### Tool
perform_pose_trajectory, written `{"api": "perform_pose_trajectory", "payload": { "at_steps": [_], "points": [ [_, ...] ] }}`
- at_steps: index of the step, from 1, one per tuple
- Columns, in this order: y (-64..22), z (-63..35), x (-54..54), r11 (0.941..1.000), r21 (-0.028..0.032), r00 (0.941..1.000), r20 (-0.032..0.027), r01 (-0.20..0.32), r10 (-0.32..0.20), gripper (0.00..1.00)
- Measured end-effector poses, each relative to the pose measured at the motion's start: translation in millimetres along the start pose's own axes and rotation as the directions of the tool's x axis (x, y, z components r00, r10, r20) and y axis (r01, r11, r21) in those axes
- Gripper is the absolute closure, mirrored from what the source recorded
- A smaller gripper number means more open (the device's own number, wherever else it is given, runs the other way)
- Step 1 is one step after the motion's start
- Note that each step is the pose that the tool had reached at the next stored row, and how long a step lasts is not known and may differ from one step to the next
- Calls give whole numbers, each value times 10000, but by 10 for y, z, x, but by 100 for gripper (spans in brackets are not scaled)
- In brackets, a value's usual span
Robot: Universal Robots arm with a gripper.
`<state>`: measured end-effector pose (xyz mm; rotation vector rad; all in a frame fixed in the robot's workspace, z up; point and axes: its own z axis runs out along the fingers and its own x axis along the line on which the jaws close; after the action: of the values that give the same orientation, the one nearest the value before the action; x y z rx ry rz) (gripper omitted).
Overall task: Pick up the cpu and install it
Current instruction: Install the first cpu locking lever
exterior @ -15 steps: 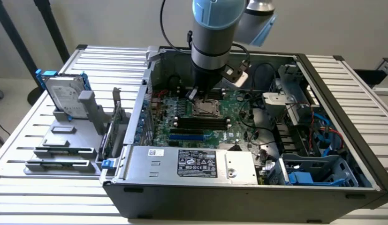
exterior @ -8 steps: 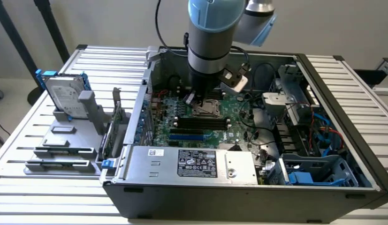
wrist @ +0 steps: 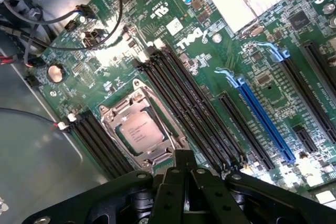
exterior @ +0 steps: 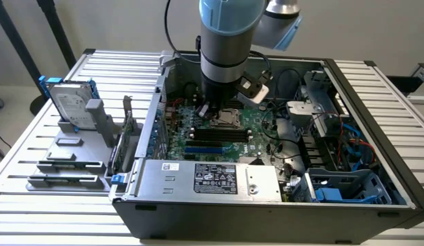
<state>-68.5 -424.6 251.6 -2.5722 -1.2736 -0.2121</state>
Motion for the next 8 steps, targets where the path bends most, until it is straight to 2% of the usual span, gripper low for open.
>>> {"api": "perform_pose_trajectory", "payload": {
  "at_steps": [3,8],
  "points": [
    [-16,26,-23,10000,45,10000,-61,-1,1,89],
    [-37,84,-63,10000,94,9999,-125,-2,3,89]
  ]
}}
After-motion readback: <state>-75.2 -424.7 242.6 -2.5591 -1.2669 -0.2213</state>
